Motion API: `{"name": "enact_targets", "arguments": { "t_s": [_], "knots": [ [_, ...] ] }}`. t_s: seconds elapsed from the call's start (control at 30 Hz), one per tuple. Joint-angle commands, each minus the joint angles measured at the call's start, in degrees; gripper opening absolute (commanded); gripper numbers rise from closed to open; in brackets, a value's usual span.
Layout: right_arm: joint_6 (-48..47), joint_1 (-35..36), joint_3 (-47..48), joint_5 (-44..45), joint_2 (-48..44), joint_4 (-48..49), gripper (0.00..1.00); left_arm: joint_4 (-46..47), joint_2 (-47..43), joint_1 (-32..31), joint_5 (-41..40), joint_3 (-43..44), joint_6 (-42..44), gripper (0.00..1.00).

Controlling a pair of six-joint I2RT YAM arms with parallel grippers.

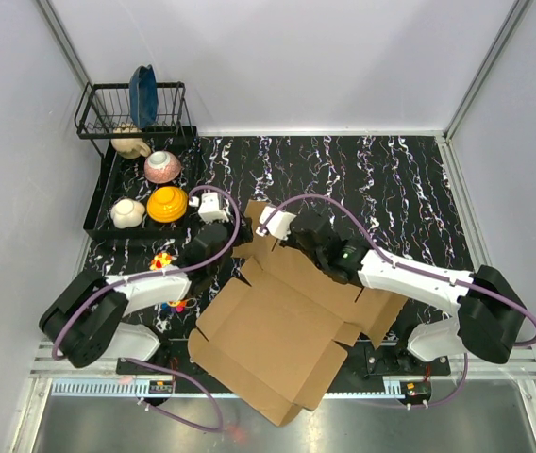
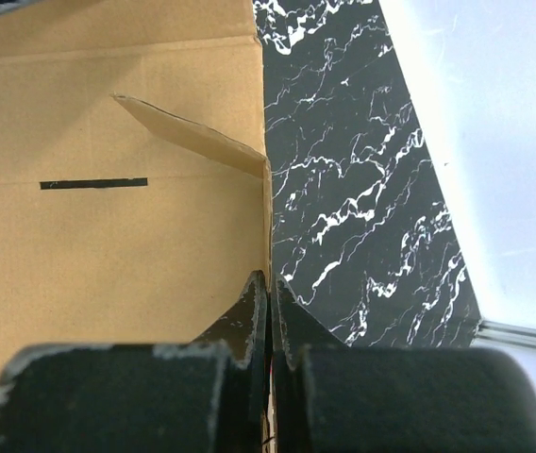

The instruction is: Fold the paper box

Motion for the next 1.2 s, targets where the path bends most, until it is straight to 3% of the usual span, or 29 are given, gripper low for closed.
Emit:
{"name": "enact_targets", "arguments": {
  "t_s": [0.0, 0.07, 0.17, 0.23, 0.53, 0.63, 0.7, 0.73, 0.83, 1.17],
  "knots": [
    [-4.0, 1.5, 3.5, 4.2, 0.2, 1.0, 0.0, 5.4, 3.9, 1.7, 1.5, 4.4, 1.1, 0.72],
    [-5.3, 1.5, 4.0, 4.8, 0.4, 0.9, 0.0, 6.1, 4.8, 2.3, 2.5, 5.1, 1.2, 0.68],
    [-9.5, 1.5, 4.3, 7.1, 1.0, 2.6, 0.0, 13.6, 5.6, 2.4, 3.7, 3.6, 0.7, 0.42],
    [-13.8, 1.5, 4.7, 9.4, 2.2, 7.1, 0.0, 21.4, 7.8, 2.4, 3.4, 2.5, 0.0, 0.33],
    [-23.0, 1.7, 3.2, 14.2, 5.1, 16.3, 0.0, 38.8, 11.9, 2.1, 4.1, -2.4, -1.7, 0.3],
    [-24.2, 2.7, 1.1, 15.6, 6.0, 19.7, 0.0, 42.5, 12.6, 2.2, 3.7, -5.0, -1.8, 0.36],
    [-25.5, 3.1, 0.1, 16.4, 6.5, 21.9, 0.0, 43.3, 12.3, 2.1, 3.8, -6.2, -1.8, 0.48],
    [-25.5, 3.6, -0.6, 16.4, 6.9, 21.9, 0.0, 43.0, 11.8, 2.2, 3.7, -6.5, -1.8, 0.6],
    [-24.3, 4.2, -1.3, 16.7, 7.1, 22.1, 0.0, 41.8, 10.6, 2.1, 3.5, -6.7, -0.7, 0.71],
    [-19.8, 5.6, -2.6, 16.4, 6.0, 20.3, 0.0, 38.1, 14.3, 2.2, 3.0, -0.7, 3.7, 0.75]
  ]
}}
